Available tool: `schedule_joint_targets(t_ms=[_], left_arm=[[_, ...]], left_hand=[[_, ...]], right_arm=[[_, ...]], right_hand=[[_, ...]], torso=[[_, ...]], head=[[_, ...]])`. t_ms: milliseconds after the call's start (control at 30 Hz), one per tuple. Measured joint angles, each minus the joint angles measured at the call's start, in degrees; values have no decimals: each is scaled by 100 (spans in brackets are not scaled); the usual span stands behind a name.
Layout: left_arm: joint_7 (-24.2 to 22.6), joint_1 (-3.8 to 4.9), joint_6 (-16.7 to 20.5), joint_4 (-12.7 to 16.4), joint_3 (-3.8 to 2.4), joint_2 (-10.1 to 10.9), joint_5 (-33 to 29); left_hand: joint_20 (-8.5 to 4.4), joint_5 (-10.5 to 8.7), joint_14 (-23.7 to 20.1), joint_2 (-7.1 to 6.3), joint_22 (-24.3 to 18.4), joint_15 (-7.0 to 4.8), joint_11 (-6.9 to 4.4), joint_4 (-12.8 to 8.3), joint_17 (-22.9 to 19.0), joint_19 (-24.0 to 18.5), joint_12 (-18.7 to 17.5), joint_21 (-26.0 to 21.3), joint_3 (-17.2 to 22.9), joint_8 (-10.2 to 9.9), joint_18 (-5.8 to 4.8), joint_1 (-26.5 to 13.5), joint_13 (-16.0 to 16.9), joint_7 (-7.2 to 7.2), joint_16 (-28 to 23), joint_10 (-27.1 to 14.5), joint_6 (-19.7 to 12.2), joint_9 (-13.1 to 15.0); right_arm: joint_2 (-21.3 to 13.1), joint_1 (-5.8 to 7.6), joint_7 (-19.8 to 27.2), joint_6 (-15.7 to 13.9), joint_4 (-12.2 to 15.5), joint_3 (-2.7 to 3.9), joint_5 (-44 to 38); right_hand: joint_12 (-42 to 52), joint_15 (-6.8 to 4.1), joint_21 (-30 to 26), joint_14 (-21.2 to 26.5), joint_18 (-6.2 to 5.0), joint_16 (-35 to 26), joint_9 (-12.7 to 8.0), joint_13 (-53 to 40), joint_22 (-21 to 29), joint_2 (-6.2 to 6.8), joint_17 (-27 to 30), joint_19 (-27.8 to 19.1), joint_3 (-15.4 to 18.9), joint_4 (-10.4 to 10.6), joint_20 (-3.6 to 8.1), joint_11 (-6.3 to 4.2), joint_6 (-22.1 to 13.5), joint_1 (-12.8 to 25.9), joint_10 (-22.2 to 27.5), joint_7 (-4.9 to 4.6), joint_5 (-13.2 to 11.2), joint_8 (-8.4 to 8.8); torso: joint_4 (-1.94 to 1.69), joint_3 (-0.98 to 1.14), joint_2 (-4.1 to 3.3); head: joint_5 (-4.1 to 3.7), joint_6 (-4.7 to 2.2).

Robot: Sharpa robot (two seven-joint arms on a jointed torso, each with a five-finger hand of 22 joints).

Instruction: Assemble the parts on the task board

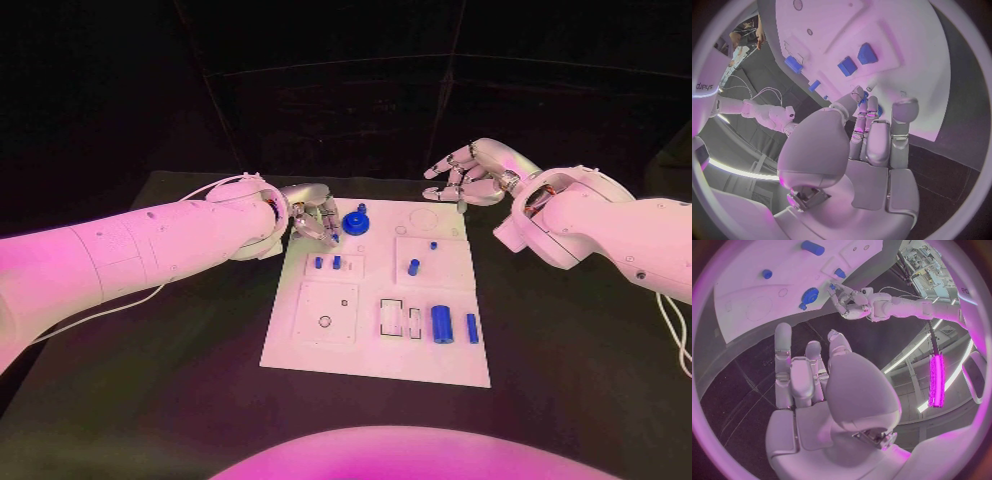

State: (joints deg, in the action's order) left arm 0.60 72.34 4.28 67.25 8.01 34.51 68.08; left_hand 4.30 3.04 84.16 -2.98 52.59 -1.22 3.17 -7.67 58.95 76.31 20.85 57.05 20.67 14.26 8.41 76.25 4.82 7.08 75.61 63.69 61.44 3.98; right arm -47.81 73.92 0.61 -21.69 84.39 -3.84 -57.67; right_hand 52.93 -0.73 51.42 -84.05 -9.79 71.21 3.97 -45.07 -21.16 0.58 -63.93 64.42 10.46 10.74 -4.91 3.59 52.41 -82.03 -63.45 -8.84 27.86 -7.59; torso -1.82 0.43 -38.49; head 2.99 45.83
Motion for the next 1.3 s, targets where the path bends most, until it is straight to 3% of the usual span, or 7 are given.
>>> schedule_joint_targets(t_ms=[1200,1300], left_arm=[[124,-67,-269,-193,-7,-146,12],[134,-71,-285,-200,-7,-148,12]], left_hand=[[1,0,0,-1,-2,1,1,-17,-41,0,-22,0,16,-7,0,2,-19,-1,-22,-1,-3,-13],[1,0,0,-34,6,1,1,-26,-64,-1,-90,-1,25,-90,0,-30,-41,25,-22,-1,-29,-18]], right_arm=[[-27,-1,-1,-1,17,-1,4],[-29,-1,-2,-1,19,-1,4]], right_hand=[[0,0,0,0,0,0,0,-1,-1,0,2,0,0,0,0,0,0,0,0,0,-2,0],[0,0,0,0,0,0,0,-1,-2,0,2,0,0,0,0,0,0,0,0,0,-2,0]], torso=[[-7,3,-1],[-7,3,0]], head=[[-38,49],[-41,49]])
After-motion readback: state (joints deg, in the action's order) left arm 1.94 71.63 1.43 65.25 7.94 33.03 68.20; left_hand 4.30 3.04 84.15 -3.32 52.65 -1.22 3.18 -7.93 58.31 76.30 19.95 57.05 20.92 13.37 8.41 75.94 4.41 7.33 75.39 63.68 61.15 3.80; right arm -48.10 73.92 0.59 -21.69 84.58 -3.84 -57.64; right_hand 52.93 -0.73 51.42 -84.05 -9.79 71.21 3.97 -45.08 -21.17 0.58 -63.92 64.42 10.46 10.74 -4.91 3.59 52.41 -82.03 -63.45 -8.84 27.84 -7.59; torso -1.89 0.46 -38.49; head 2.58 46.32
